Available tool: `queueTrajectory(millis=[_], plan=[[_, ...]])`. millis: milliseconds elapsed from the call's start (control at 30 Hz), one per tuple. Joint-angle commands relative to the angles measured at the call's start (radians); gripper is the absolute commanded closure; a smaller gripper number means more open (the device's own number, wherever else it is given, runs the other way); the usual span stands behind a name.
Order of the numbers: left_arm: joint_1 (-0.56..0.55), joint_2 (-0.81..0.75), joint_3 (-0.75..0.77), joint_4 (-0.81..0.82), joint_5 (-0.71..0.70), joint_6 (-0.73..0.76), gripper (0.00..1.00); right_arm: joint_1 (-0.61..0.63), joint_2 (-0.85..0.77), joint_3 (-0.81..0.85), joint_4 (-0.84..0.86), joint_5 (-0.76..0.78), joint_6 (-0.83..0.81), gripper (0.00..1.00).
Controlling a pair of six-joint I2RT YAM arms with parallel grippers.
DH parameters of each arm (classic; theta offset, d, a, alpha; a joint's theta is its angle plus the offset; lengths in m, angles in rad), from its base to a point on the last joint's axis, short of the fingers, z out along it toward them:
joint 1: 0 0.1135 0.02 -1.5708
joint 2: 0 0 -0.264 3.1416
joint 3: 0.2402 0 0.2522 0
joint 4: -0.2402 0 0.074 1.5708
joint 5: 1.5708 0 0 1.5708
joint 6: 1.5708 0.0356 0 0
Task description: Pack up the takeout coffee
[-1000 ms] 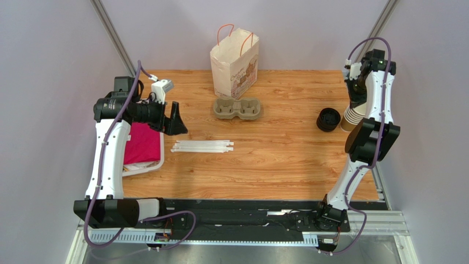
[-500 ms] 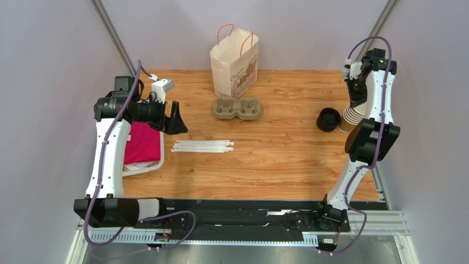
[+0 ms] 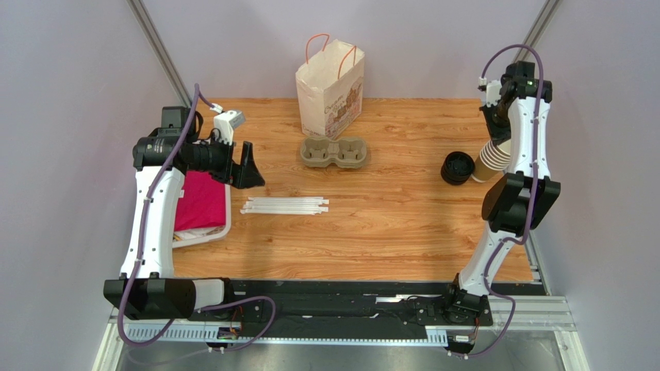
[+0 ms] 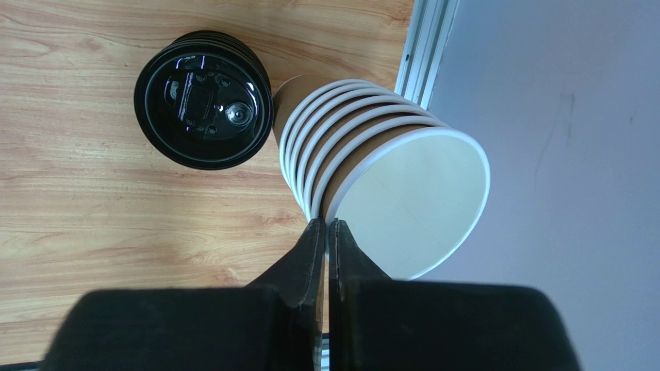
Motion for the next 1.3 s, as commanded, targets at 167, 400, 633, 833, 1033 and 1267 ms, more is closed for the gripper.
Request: queueTrajectory(millis=[167, 400, 633, 833, 1033, 1267], plan=[[-0.004, 0.0, 0.011, 0.039, 0.009, -0.005, 0.01, 0.039, -0.133, -0.187, 0.17, 0.151, -0.045, 1.0], [-0.004, -0.005, 0.007, 0.041, 0.003, -0.005, 0.01, 0.076, -0.177, -0.284, 0.253, 0.241, -0.063, 1.0], [-0.005, -0.005, 0.006, 0.047, 0.0, -0.009, 0.01, 0.091, -0.212, -0.256, 0.256, 0.268, -0.088, 1.0], [-0.005, -0.003, 0.006, 0.054, 0.003, -0.012, 0.01, 0.114, -0.24, -0.311, 0.297, 0.305, -0.102, 1.0], [-0.005, 0.001, 0.006, 0.061, 0.007, -0.017, 0.01, 0.162, -0.252, -0.416, 0.388, 0.385, -0.135, 1.0], [-0.005, -0.014, 0.0, 0.07, -0.006, -0.017, 0.01, 0.185, -0.239, -0.434, 0.412, 0.446, -0.161, 1.0]])
